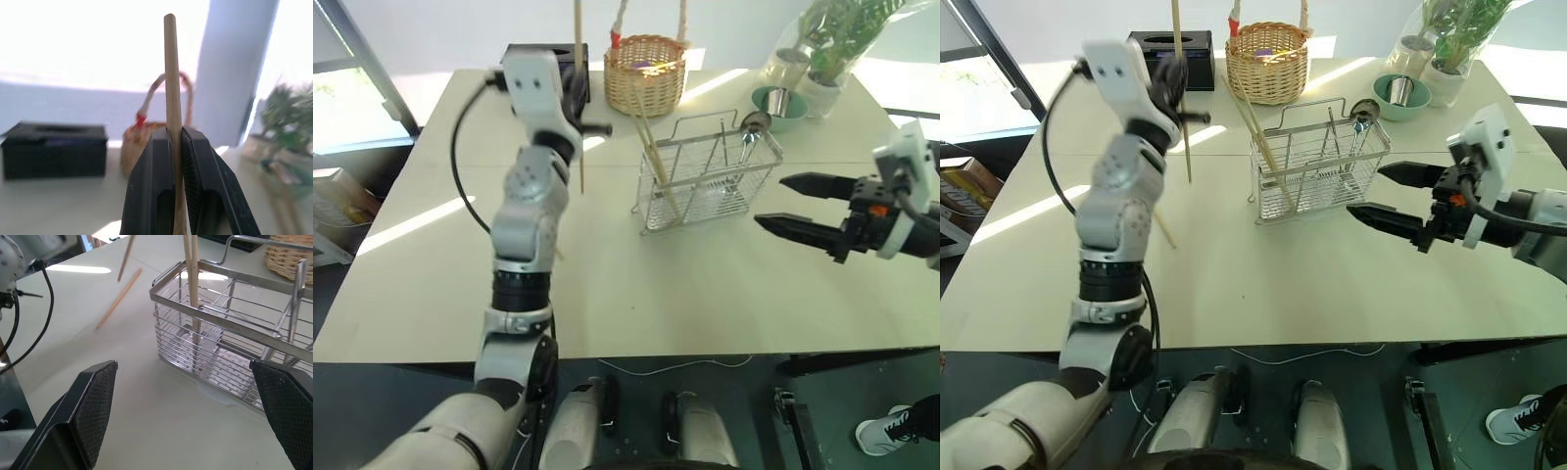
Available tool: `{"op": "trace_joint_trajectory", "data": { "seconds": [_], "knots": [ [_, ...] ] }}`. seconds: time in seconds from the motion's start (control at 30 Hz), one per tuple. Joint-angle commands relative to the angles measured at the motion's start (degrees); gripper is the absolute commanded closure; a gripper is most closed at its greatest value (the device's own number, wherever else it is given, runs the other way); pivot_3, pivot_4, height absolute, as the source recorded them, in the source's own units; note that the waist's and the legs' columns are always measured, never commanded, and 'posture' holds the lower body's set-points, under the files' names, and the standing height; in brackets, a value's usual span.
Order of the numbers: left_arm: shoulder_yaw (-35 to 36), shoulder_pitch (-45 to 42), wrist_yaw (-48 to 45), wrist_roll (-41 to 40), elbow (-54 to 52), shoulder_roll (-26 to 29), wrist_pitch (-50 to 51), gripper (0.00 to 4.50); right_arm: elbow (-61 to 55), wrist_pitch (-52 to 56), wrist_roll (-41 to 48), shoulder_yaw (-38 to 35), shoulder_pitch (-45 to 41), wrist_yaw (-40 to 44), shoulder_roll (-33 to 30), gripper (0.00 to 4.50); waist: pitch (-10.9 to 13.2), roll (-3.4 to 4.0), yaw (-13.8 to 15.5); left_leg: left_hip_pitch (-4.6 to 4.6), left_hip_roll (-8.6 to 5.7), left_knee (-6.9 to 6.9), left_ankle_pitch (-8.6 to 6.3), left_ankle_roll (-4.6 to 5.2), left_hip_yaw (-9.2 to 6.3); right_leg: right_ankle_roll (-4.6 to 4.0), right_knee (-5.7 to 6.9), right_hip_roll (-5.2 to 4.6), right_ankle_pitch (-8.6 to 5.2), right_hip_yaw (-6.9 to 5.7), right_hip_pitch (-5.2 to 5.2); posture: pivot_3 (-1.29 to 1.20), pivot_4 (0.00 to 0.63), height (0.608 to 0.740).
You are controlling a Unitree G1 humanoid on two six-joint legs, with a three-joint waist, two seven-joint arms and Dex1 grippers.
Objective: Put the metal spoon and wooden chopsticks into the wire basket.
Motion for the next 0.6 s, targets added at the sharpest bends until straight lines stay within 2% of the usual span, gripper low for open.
{"op": "trace_joint_trajectory", "data": {
  "seconds": [0.03,0.17,0.6],
  "knots": [
    [1.21,-3.74,-6.35,-5.78,-1.58,0.55,-3.39,4.47,0.15,0.21,0.45,-4.22,1.0,-0.2,-1.66,0.0,0.0,0.0,0.03,0.02,0.0,0.02,0.0,0.0,0.0,0.0,0.0,0.0,0.0,0.0,0.02,0.0,0.15,0.74],
    [1.35,-7.66,-10.52,-9.75,1.71,-1.32,-6.7,4.47,-0.22,0.32,0.57,-6.02,2.76,-0.89,-1.26,0.0,0.0,0.0,0.11,0.04,0.0,0.18,-0.01,0.03,-0.04,0.08,0.02,0.01,0.04,-0.05,0.13,0.0,0.15,0.74],
    [-2.74,-10.71,-18.8,-6.94,24.99,-11.49,-24.19,4.47,-5.98,-0.39,3.58,-7.93,5.16,-8.62,3.81,0.0,0.02,-0.02,0.69,0.01,0.0,0.41,-0.13,0.26,-0.04,0.25,-0.05,0.02,0.15,-0.06,0.23,0.0,0.15,0.74]
  ]
}}
